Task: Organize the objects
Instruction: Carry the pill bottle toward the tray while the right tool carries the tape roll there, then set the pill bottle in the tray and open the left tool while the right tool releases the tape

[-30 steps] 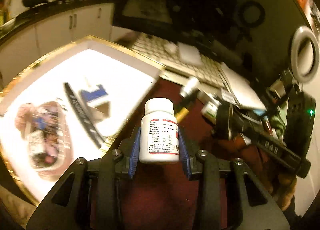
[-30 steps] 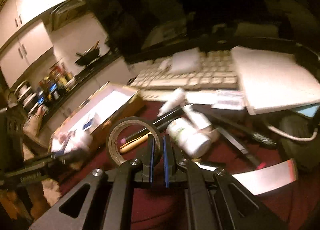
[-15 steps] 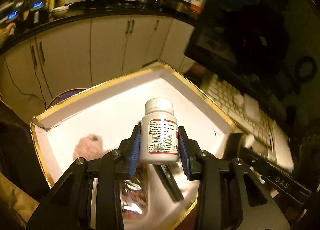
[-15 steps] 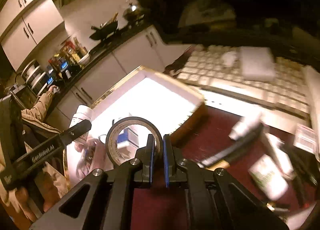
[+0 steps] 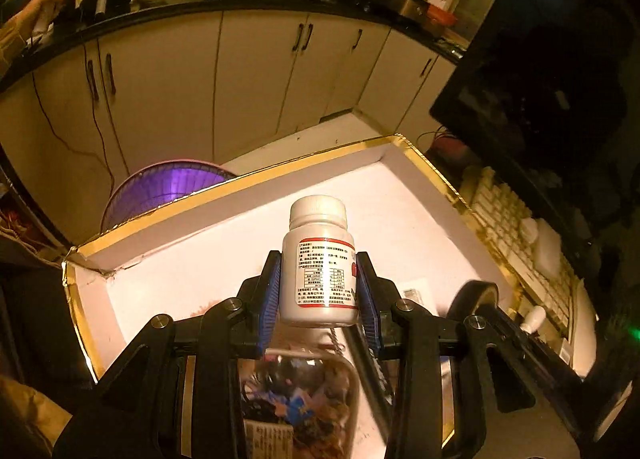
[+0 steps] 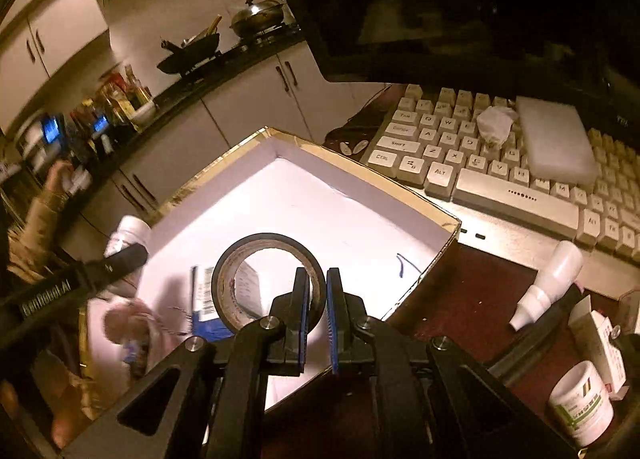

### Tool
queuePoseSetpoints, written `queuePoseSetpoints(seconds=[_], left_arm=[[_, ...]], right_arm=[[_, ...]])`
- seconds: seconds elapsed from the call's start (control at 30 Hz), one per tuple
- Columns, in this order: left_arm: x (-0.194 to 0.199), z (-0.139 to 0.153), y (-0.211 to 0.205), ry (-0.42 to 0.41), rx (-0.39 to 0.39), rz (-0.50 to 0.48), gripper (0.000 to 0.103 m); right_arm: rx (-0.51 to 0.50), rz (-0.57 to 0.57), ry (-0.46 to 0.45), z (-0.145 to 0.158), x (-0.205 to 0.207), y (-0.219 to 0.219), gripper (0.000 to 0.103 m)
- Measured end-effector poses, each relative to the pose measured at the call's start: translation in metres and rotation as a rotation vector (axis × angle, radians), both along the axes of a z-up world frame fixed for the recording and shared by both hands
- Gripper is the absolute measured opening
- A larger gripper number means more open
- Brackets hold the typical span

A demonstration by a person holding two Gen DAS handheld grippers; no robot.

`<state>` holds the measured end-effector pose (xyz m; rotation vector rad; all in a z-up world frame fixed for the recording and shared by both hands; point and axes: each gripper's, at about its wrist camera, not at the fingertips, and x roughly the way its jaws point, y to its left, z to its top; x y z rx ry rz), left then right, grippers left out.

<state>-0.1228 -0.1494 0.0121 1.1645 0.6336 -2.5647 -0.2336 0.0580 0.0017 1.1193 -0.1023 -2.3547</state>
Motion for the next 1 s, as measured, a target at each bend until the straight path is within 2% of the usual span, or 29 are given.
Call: queuePoseSetpoints(seconds=[0.17,0.27,0.47,0.9,1.0], left_arm=[[-0.016,-0.009,0.000,-0.077,-0.021,0.017,0.035],[-0.022,-0.017,0.002,-0.130,-0.012,0.008,0.035],[-0.025,-0.030,0.001,-0.191,0.023,0.000,0.035],[-0.024,-0.030,0.006,-0.202,0.018,-0.047,0.035],[-0.024,-0.029,0.007,-0.189,0.030,-0.070,0.045]], right_arm=[[0.118,-0.029,0.074,0.000,0.006,-0.006,0.006],[0.170,0.005,0.078,-0.001,0.006,-0.012,0.007],[0.203,0.036,0.074,-0.004,0.010,-0.018,0.007],[0.183,0.038,0.070,-0.004,0.013,-0.018,0.007],[0.171,0.038,0.064,-0.004,0.012,-0.017,0.007]])
